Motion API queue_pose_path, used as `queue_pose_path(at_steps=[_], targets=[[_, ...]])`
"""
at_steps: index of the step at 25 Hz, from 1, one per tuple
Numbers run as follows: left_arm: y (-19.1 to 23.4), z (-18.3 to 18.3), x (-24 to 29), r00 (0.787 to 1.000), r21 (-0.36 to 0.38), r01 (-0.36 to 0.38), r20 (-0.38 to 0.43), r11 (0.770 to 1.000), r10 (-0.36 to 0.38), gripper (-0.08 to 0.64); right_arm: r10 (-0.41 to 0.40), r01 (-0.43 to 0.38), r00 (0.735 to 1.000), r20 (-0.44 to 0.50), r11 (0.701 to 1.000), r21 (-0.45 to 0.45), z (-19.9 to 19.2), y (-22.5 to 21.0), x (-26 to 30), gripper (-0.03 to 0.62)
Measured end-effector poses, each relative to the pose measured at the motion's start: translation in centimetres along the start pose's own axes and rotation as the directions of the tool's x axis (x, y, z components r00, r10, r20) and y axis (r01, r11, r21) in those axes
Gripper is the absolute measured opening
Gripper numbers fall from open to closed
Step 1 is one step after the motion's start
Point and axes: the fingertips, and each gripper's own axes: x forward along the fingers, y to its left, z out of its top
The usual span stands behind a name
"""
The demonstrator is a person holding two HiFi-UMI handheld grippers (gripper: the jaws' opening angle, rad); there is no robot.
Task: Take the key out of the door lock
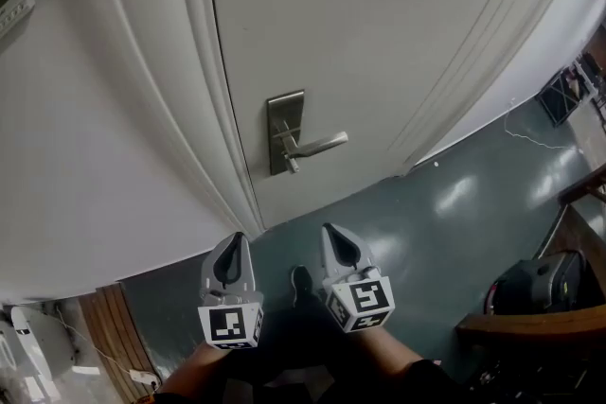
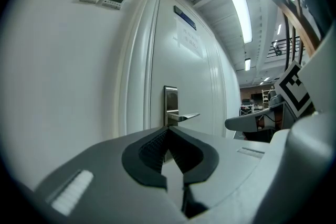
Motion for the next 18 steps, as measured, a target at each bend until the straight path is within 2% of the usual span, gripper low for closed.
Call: queue_pose_path(at_steps=[6,10,14,18], targets=[[0.0,-0.3,4.9,0.996,0.014,-0.083,-0.023,0.996,0.083,0.018,0.163,-0.16,0.985,-0.057,0.985,0.06,0.3,-2.7,6.0,-0.008],[0.2,-1.0,7.4,0.991,0.019,-0.13,-0.042,0.991,0.131,0.018,0.259,-0.244,0.961,-0.101,0.96,0.139,-0.3,-3.8,9.1,-0.008],[0.6,-1.9,9.1,0.983,0.019,-0.168,-0.07,0.986,0.169,0.018,0.355,-0.312,0.927,-0.125,0.911,0.271,-1.0,-4.1,12.1,0.061],[1.0,-2.9,10.4,0.974,0.033,-0.197,-0.105,0.98,0.2,0.018,0.443,-0.353,0.885,-0.144,0.839,0.415,-2.2,-3.9,14.5,0.091]])
